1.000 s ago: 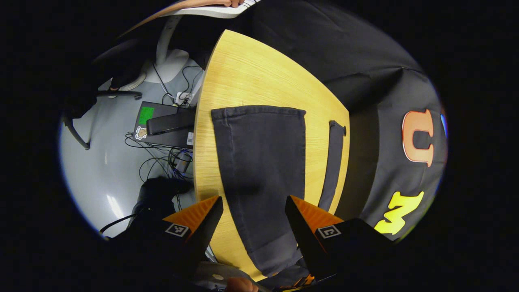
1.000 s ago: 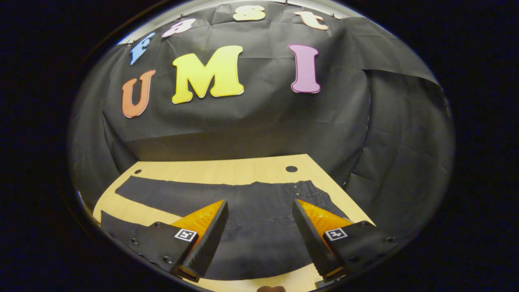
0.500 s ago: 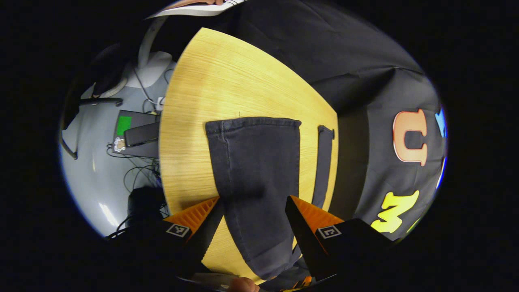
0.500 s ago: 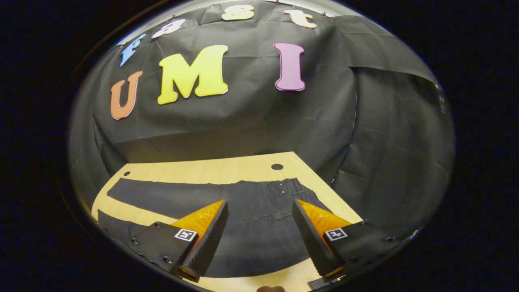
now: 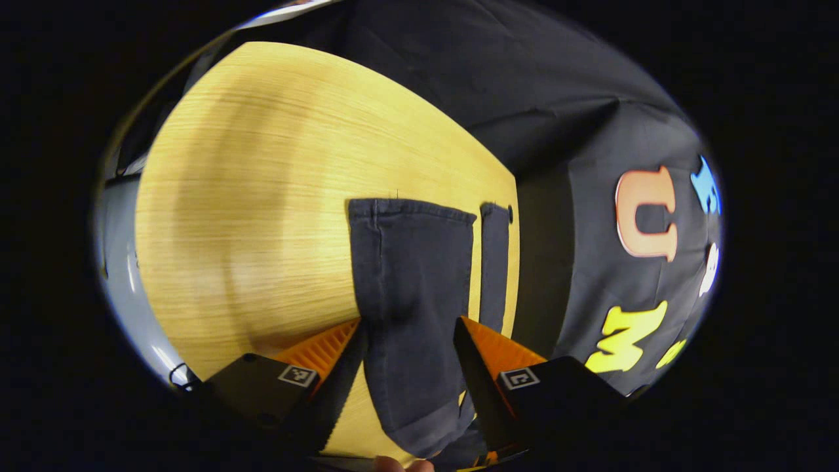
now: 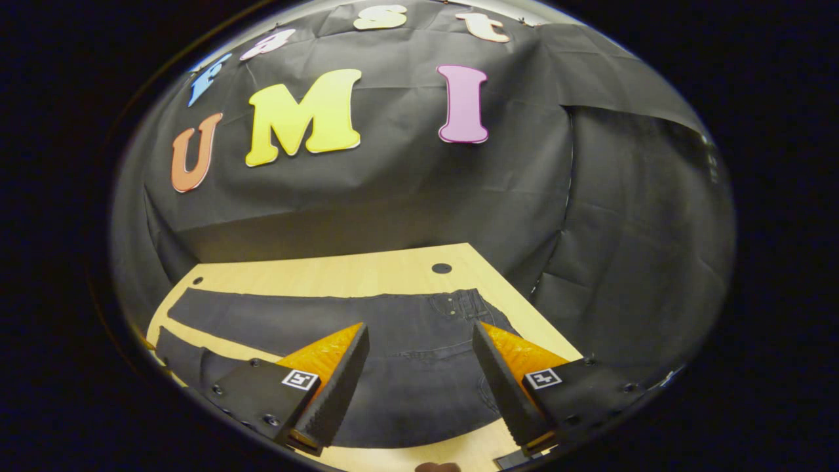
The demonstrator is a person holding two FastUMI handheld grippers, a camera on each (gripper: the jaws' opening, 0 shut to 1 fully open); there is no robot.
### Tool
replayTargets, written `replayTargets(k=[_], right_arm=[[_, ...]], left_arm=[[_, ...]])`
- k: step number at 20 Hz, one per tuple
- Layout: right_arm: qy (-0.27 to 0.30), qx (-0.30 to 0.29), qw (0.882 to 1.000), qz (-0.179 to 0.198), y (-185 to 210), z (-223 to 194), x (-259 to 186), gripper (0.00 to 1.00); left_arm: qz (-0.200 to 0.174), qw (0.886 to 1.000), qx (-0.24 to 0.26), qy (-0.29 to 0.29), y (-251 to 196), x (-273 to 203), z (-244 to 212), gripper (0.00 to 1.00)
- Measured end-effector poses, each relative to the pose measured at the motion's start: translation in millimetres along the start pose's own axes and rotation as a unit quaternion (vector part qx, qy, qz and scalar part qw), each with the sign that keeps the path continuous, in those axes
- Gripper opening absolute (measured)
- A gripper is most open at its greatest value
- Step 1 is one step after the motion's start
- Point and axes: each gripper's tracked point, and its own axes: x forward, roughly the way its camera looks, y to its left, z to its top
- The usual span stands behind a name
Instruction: Grasp the waist and the cuffs of the jeans and fold them to make the two legs overlap; first hold the waist and fold one-third of the jeans toward the cuffs, then hold the cuffs and fold the remaining one-third in the same direction to finish folding.
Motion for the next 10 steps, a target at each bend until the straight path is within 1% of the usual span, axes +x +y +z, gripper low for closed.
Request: replayTargets(k=[1,2,3,4,5,6,7,8,10], right_arm=[[0.001,0.000,1.000,-0.002,-0.5,-0.9,-0.9,0.96],[0.001,0.000,1.000,-0.005,-1.7,-1.6,-1.5,0.96],[0.000,0.000,1.000,-0.008,-3.7,-1.1,-1.7,0.96],[0.000,0.002,1.000,-0.011,-5.9,-1.4,-2.7,0.96],[0.001,0.003,1.000,-0.015,-8.2,-2.2,-3.3,0.96],[0.002,0.005,1.000,-0.017,-11.1,-4.3,-3.8,0.98],[0.006,0.008,1.000,-0.020,-14.1,-6.5,-3.7,0.96],[0.016,0.016,1.000,-0.020,-18.4,-12.4,-1.5,0.96],[0.070,0.055,0.996,-0.005,-25.4,-32.4,1.2,1.00]], left_arm=[[0.007,1.000,-0.021,-0.005,1.0,5.3,4.3,0.60],[0.011,0.999,-0.036,-0.006,-1.5,9.8,8.0,0.47],[0.020,0.999,-0.032,-0.008,1.0,12.4,9.6,0.33],[0.019,1.000,-0.023,-0.010,1.3,16.0,4.9,0.26],[0.018,1.000,-0.013,-0.011,-1.1,16.7,2.9,0.09],[0.020,1.000,-0.004,-0.008,-0.2,17.4,4.1,0.14],[0.022,1.000,-0.003,-0.007,0.2,18.0,4.4,0.06],[0.022,1.000,-0.009,-0.005,-1.1,19.2,6.1,0.05],[0.022,0.999,-0.029,-0.002,-0.4,17.6,6.8,0.04]])
